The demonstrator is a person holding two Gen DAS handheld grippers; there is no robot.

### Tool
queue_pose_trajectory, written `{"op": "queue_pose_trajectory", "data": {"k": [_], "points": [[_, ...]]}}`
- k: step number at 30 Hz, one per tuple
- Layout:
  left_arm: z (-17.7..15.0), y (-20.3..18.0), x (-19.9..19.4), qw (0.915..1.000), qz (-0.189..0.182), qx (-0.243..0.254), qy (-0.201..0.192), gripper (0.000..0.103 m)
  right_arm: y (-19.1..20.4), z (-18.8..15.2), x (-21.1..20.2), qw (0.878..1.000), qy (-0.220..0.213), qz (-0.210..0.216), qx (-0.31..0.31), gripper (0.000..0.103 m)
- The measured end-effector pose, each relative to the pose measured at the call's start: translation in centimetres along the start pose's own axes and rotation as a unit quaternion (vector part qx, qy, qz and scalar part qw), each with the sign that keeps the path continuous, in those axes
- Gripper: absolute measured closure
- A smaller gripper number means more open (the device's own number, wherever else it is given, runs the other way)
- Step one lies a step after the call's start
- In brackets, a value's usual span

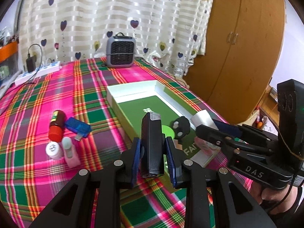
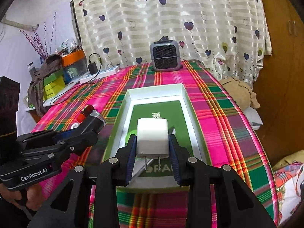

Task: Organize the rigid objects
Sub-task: 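Lower the white charger into the box and open the right gripper while the left gripper lowers the black item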

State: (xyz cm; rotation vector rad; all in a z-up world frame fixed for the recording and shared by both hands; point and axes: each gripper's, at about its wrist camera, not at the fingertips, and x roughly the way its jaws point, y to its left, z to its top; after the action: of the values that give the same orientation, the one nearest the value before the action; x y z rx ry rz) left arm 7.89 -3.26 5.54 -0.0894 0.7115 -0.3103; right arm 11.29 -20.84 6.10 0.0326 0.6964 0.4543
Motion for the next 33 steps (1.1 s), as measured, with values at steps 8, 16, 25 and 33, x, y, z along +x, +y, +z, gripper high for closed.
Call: {"op": "queue_pose_trajectory", "data": {"k": [8,16,25,33], "points": [[-0.3,-1.8,0.9,0.9996,-0.016,0.018,0.013,0.078,-1.0,-0.8,0.4,1.000,0.014,-0.004,0.004,0.068],[-0.7,-2.6,2.0,0.9989,-0.024,0.023,0.032,0.078,-1.2,-1.4,0.9,1.000,0.031,0.000,-0.002,0.068],[-0.8,-3.2,3.0,0.9981,-0.025,0.031,0.047,0.082,-1.2,-1.8,1.5,0.999,0.045,-0.001,-0.010,0.068],[-0.6,-2.8,4.2,0.9980,-0.017,0.028,0.054,0.082,-1.3,-1.7,1.8,0.999,0.047,-0.009,-0.016,0.068]]}}
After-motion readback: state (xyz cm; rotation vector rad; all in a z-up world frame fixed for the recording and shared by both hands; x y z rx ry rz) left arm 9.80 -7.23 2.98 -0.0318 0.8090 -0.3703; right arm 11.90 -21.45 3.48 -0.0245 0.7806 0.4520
